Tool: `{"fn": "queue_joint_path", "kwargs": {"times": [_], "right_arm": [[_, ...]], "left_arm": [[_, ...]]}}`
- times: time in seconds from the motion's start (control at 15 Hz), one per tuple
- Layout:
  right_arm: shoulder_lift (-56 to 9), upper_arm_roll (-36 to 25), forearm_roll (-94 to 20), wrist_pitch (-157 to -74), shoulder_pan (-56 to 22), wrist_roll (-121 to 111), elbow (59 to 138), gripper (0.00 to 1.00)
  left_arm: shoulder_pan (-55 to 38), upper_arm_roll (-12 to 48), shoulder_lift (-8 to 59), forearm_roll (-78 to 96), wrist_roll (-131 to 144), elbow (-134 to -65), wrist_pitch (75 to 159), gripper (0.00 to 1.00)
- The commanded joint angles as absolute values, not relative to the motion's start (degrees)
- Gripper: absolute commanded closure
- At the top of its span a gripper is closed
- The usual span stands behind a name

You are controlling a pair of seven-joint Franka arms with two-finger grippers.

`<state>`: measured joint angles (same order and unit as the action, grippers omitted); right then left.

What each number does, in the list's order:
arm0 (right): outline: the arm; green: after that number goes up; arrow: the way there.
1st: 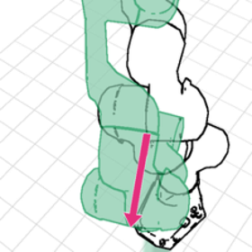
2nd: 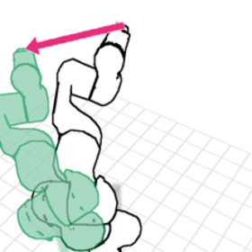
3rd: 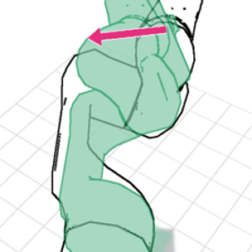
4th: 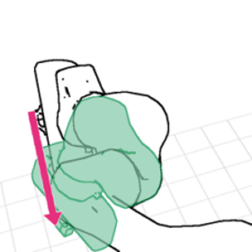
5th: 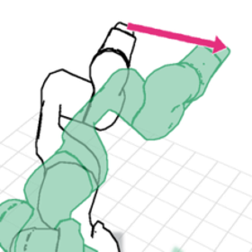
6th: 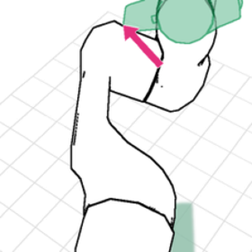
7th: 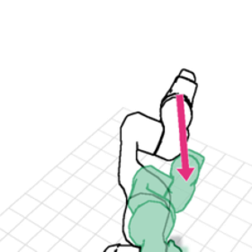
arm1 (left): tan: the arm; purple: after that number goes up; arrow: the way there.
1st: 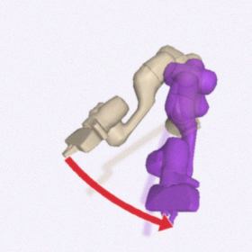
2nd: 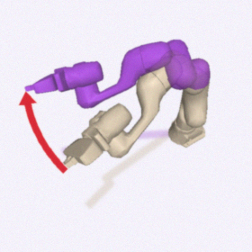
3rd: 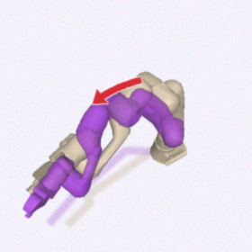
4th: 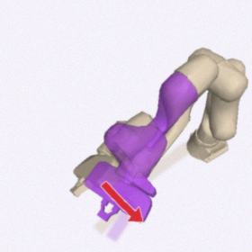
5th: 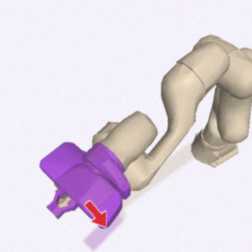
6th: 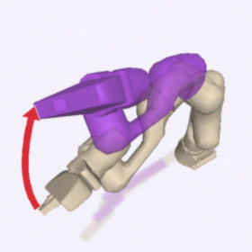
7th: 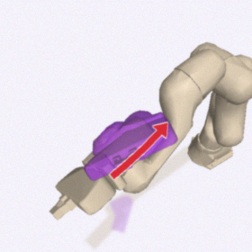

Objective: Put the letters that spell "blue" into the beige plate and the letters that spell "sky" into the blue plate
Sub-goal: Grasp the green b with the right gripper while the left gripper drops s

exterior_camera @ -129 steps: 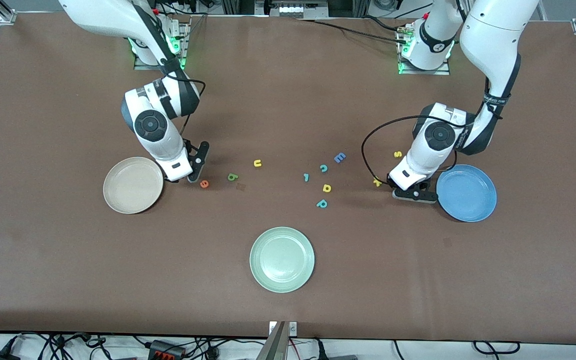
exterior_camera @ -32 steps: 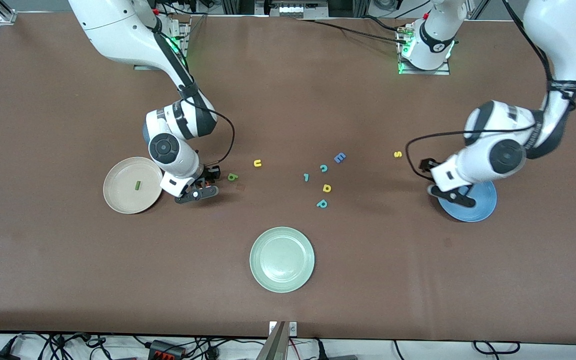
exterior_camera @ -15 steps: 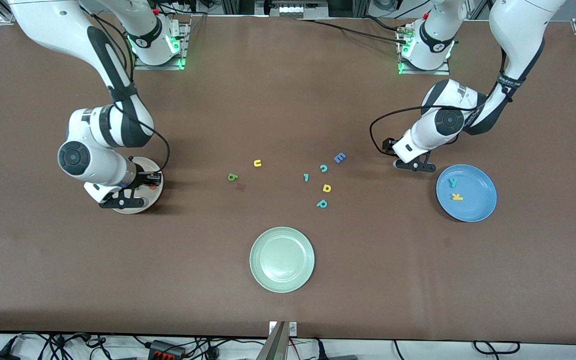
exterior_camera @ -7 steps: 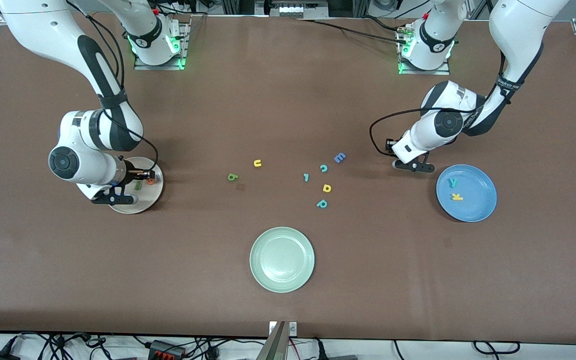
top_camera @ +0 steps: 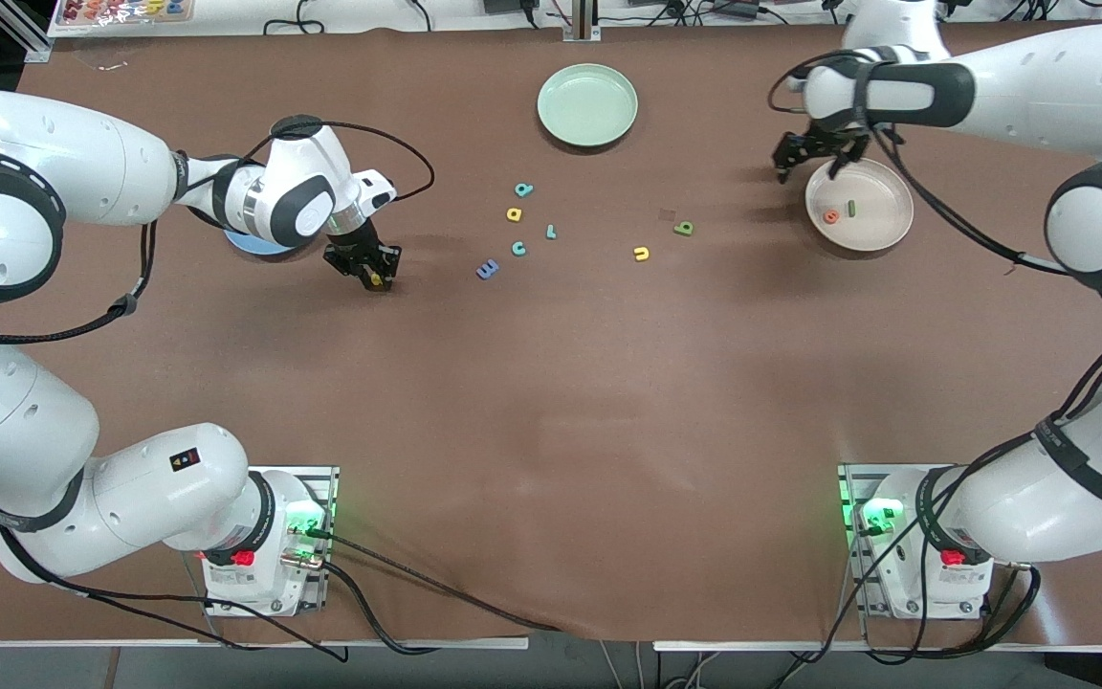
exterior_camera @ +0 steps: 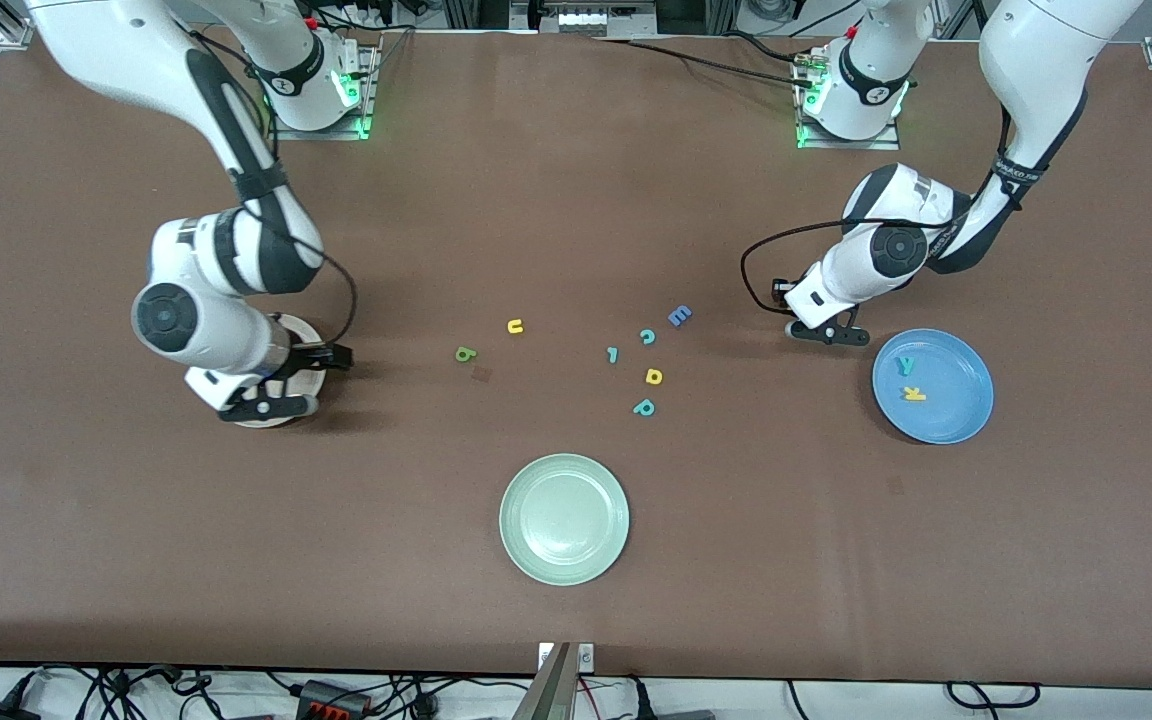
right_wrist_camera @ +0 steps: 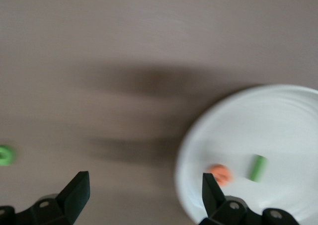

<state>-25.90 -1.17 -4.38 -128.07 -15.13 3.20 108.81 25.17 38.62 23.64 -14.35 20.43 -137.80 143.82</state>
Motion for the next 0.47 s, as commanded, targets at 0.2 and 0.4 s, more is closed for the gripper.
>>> {"fn": "queue_joint_path", "kwargs": {"times": [0.2, 0.4], "right_arm": [[-29.79, -1.49, -4.04, -127.88, -24.60, 1.17, 103.71, 0.00], [-31.37, -1.41, -3.96, -128.06, -25.84, -9.72, 104.41, 0.00]], "left_arm": [[25.14, 37.70, 25.58, -15.47, 20.66, -137.29, 146.87, 0.88], [25.05, 37.70, 24.79, -15.73, 20.48, -136.32, 145.99, 0.94]]}}
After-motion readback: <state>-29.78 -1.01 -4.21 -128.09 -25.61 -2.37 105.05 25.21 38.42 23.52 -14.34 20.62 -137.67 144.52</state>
